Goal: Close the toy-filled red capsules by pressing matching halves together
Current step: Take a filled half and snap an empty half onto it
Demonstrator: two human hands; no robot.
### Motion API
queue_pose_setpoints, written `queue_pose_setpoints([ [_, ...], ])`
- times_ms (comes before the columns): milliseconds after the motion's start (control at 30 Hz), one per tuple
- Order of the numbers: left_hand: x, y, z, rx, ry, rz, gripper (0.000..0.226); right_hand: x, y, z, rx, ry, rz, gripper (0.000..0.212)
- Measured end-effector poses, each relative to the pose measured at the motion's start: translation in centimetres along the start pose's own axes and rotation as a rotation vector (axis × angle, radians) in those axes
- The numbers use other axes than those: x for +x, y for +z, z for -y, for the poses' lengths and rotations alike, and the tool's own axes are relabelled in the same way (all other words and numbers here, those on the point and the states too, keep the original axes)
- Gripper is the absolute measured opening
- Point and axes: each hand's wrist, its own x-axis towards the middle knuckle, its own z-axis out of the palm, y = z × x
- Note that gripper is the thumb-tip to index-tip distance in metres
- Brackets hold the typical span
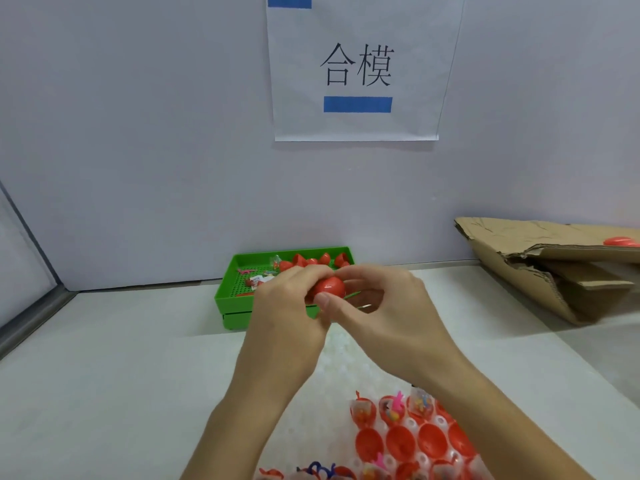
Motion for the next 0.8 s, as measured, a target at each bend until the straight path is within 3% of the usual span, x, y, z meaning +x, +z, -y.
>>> queue_pose_setpoints([
  [67, 0.0, 0.0, 0.0, 0.001, 0.02, -0.002, 0.036, 0.2, 0.4, -0.4, 0.027, 0.026, 0.014, 0.006],
  [167, -0.1, 0.0, -0.1, -0.023, -0.055, 0.029, 0.066, 1.3, 0.2, -1.7, 0.297, 0.216, 0.036, 0.013],
  [267, -0.2, -0.2, -0.1, -0.041, -0.112, 0.046, 0.077, 3.6, -1.7, -3.7, 0.484, 0.383, -0.104, 0.012],
  [400, -0.1, -0.5, -0.2, -0.03, -0.111, 0.063, 0.066, 7.8, -6.8, -7.5, -0.175, 0.3, -0.273, 0.023],
  [500, -0.2, -0.4, -0.2, -0.025, -0.095, 0.068, 0.056, 10.1, -11.4, -9.6, -0.551, 0.278, -0.252, 0.024],
  [800, -0.2, -0.2, 0.4, -0.012, -0.068, 0.077, 0.049, 12.3, -18.6, -12.9, -1.011, 0.455, 0.071, 0.036],
])
